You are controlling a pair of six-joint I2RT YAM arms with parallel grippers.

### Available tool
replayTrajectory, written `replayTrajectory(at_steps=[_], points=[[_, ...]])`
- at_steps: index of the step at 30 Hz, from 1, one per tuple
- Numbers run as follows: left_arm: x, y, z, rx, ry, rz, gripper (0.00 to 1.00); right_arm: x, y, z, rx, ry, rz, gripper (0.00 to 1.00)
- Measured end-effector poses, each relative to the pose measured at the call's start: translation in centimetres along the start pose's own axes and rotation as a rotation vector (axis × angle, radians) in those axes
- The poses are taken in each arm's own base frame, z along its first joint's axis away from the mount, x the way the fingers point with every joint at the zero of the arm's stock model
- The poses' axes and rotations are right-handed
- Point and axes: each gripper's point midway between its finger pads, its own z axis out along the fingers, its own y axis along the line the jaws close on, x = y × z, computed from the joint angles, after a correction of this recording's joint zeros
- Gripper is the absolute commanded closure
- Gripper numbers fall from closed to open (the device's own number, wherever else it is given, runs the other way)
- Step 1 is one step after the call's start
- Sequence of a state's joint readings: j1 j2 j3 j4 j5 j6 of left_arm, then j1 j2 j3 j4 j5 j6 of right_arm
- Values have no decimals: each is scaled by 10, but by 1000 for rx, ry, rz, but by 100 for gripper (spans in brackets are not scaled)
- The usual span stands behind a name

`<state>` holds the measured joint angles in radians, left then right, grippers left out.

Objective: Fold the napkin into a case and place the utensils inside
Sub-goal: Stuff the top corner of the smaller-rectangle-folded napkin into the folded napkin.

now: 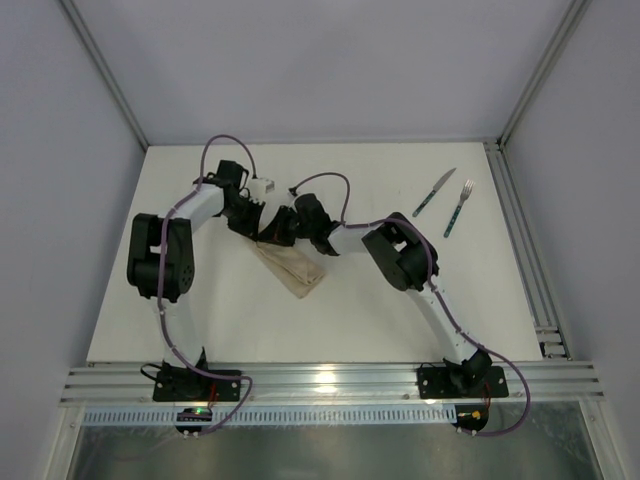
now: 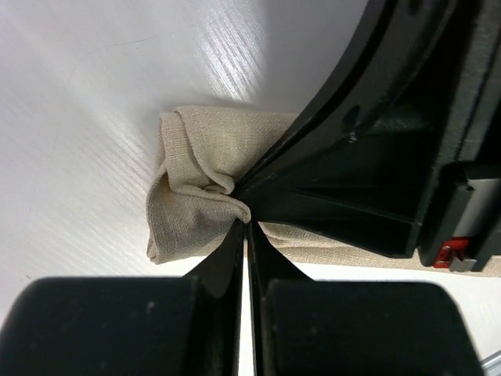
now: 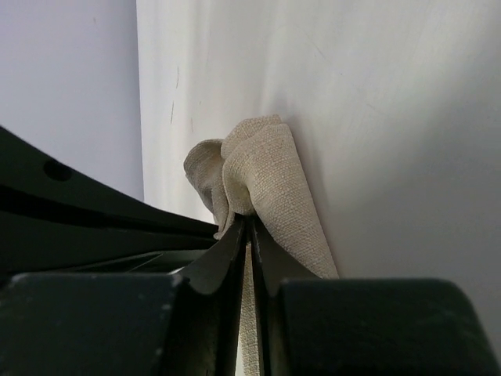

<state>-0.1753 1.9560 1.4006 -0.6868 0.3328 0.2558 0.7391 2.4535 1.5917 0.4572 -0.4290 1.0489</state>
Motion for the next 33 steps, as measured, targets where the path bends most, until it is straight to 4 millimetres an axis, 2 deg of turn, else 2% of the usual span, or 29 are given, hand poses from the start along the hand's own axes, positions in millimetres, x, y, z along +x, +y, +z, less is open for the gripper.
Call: replayTrajectory(at_steps=[5,8,13,15,18,20,21,25,27,30,33], points=[[3,3,6,-6,22,-7,100,1,-2,-9,26,-10,-33,85],[3,4,8,-8,25,-7,100,4,4,-19,25,3,-52,83],[3,4,8,-7,25,-6,100,1,26,-33,-3,9,-129,82],[3,4,8,-7,25,-6,100,-5,36,-40,-10,4,-167,81],[3,4,8,-7,25,-4,100,-18,45,-51,-22,-16,-203,75],[3,4,8,-7,25,2,100,-32,41,-59,-13,-32,-219,70],[3,4,8,-7,24,4,100,-40,36,-62,-4,-43,-225,64],[2,3,8,-11,25,20,100,-57,9,-71,78,-33,-240,58],[2,2,9,-14,25,26,100,-62,4,-68,90,-28,-258,58],[1,2,9,-16,23,31,100,-58,-2,-60,96,5,-274,59],[0,2,9,-15,21,33,100,-42,-14,-55,110,57,-270,59]])
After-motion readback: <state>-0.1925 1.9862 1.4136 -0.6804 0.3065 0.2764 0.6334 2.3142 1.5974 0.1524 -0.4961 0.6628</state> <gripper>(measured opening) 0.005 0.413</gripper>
